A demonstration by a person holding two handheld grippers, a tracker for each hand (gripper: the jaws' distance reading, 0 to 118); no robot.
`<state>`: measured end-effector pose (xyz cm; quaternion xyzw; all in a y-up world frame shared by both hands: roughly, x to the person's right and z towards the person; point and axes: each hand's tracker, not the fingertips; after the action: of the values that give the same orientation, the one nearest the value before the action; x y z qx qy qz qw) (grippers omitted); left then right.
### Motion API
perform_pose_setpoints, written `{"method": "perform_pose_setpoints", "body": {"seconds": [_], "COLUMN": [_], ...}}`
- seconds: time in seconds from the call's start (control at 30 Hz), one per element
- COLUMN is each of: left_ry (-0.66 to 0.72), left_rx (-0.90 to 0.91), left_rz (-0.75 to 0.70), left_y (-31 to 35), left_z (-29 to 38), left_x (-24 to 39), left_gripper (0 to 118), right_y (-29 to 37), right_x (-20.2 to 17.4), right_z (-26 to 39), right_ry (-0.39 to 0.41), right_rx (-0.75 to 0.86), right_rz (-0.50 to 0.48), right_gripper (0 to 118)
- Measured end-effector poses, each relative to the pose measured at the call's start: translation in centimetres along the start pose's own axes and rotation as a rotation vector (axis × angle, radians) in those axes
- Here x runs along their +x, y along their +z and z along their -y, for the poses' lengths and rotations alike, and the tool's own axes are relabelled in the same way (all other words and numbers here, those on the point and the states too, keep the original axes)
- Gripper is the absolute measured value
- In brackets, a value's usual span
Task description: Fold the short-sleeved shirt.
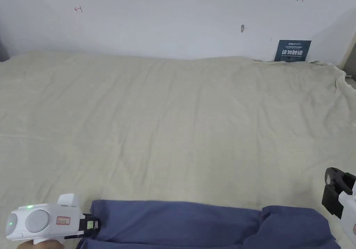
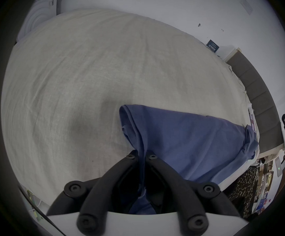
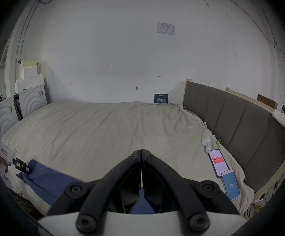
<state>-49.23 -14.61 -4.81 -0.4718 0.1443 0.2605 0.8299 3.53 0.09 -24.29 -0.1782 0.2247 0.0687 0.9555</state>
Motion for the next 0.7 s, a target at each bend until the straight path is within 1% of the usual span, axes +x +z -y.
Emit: {"method": "perform_pose_setpoints", "body": {"seconds": [0.17,0.3,0.43,0.5,0.6,0.7], "left_ry": [-0.037,0.000,-0.007,0.012,0.040,0.088], "left_rx": [0.027,0.062,0.077,0.094,0.095,0.087], "left_rz": [-0.027,-0.002,-0.007,-0.035,-0.116,-0.131], "left_y": [1.2,3.1,4.6,5.3,6.6,7.8], "left_z": [-1.0,-2.2,-2.6,-2.7,-3.0,-3.1], "left_x": [-0.7,-1.9,-2.3,-3.2,-5.0,-5.8], "left_gripper": [0,0,0,0,0,0], "right_y": [0.2,0.4,0.9,1.0,1.3,1.6], "right_x": [0.5,0.8,0.6,0.6,0.5,0.5], "right_z": [0.0,-0.2,-0.5,-0.6,-0.7,-0.7], "right_ry": [-0.012,-0.016,-0.025,-0.031,-0.027,-0.032], "right_rx": [0.003,0.009,0.016,0.018,0.021,0.029], "right_rz": [0.004,0.008,0.012,0.008,0.004,-0.001], "right_gripper": [0,0,0,0,0,0]}}
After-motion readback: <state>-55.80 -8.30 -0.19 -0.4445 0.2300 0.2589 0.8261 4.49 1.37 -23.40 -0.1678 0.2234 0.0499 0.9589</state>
